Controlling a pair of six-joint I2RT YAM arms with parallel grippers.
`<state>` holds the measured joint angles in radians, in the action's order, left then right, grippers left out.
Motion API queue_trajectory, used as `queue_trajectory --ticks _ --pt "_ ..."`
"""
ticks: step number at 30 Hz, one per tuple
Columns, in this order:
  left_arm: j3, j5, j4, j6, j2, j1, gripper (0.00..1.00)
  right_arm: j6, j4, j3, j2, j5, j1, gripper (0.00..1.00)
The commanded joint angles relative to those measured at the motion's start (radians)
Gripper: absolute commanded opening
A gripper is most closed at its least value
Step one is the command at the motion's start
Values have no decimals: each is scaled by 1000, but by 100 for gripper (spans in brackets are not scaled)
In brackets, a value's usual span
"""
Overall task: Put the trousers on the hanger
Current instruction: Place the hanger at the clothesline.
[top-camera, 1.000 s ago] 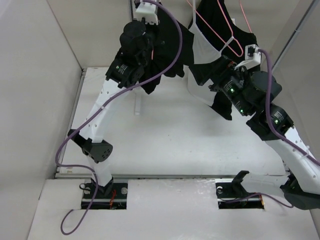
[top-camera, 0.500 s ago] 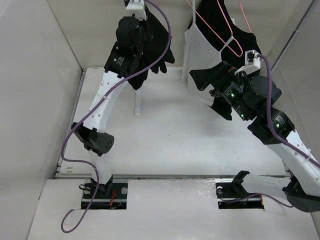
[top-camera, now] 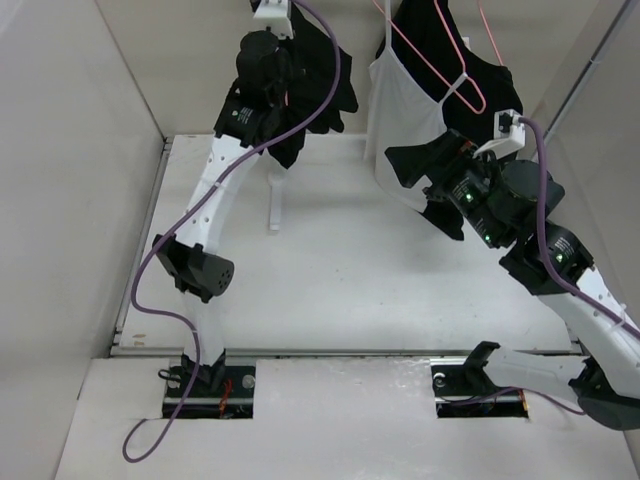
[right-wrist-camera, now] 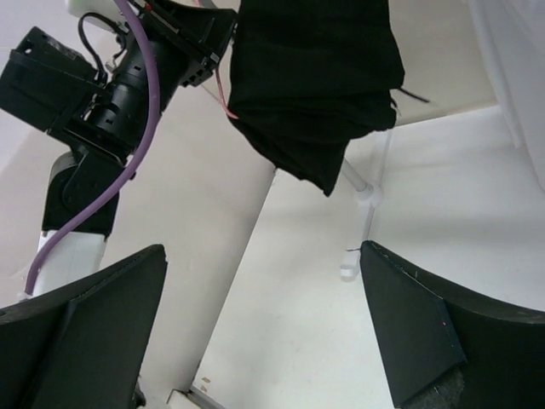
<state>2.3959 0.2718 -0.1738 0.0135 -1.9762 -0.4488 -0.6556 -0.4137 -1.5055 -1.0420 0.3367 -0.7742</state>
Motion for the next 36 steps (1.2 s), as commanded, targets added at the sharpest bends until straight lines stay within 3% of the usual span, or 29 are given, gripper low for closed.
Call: queue_trajectory --ticks 1,10,25,27,28,29,36 --pt "46 -14 65 26 25 19 0 -15 3 8 36 22 -11 100" --pt "-110 -63 -2 40 109 19 0 -24 -7 18 45 32 -11 100" --pt "-115 -86 -46 -15 186 -11 0 -33 24 18 27 13 -30 100" --pt "-115 -86 -46 -15 186 -11 11 -33 24 18 27 13 -30 100" --pt "-115 -86 -46 -15 186 -11 20 -33 24 18 27 13 -30 100" --pt "-115 -86 -46 -15 186 -11 37 -33 24 18 27 13 -30 100" --pt "-115 -108 -46 -6 186 -11 57 -33 15 28 37 24 -30 100"
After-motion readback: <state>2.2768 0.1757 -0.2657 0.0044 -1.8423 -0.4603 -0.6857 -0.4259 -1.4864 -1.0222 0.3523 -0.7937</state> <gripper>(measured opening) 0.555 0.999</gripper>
